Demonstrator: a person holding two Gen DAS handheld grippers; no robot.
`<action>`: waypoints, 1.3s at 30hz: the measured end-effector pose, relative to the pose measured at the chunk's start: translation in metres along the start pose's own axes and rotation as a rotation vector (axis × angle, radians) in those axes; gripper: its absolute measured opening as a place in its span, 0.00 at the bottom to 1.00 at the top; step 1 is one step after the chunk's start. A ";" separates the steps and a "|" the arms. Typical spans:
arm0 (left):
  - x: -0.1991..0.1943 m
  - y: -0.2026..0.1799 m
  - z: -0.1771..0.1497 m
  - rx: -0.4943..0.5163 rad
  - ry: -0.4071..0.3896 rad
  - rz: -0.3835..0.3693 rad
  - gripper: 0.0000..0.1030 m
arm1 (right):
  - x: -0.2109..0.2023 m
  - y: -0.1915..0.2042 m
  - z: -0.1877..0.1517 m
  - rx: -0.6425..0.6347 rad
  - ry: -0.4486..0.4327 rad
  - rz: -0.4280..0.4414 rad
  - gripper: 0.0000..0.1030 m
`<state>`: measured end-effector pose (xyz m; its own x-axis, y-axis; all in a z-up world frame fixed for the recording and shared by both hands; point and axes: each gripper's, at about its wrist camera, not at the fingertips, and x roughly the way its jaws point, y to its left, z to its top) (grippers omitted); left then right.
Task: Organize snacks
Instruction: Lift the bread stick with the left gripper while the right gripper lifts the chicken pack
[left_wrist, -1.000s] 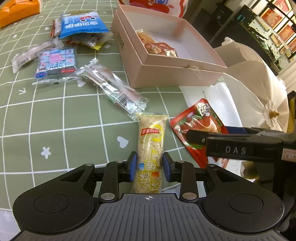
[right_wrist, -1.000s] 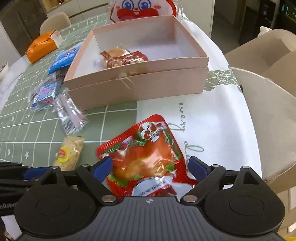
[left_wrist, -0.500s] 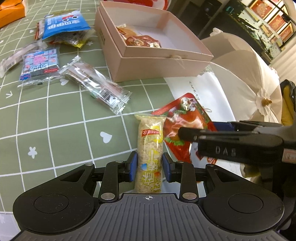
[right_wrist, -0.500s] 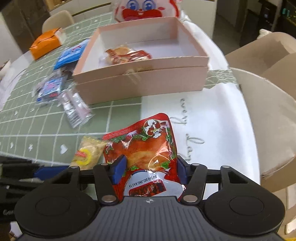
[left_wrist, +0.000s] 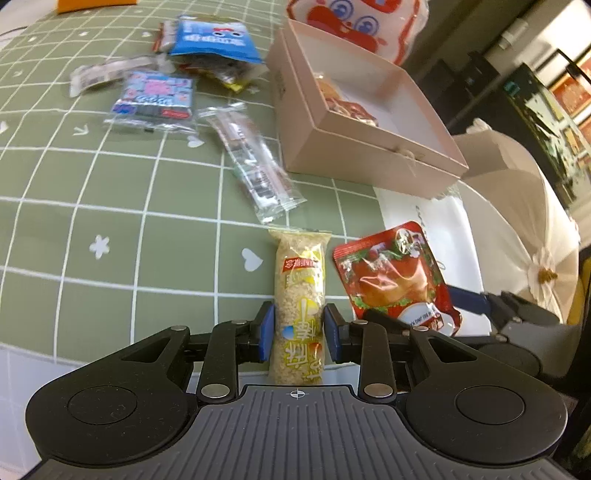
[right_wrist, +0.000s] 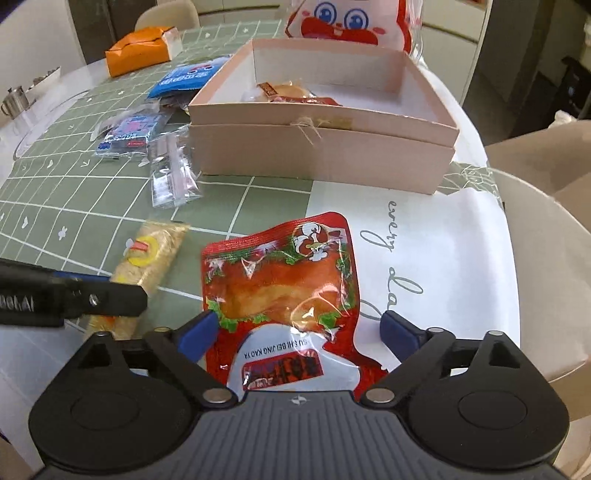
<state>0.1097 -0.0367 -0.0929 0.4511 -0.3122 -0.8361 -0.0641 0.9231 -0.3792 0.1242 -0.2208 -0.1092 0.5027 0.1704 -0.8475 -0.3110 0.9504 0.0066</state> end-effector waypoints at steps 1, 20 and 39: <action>0.000 -0.002 -0.002 -0.003 -0.001 0.006 0.33 | -0.001 0.000 -0.001 -0.003 0.001 0.003 0.95; 0.005 -0.021 -0.008 0.024 0.000 0.024 0.33 | 0.001 0.001 0.002 -0.094 0.050 0.063 1.00; 0.009 -0.008 0.010 0.070 0.120 -0.042 0.32 | -0.011 0.011 -0.001 -0.020 -0.025 0.032 0.71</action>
<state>0.1238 -0.0448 -0.0936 0.3422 -0.3717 -0.8630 0.0168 0.9207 -0.3899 0.1149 -0.2126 -0.1000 0.5123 0.2070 -0.8335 -0.3427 0.9392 0.0226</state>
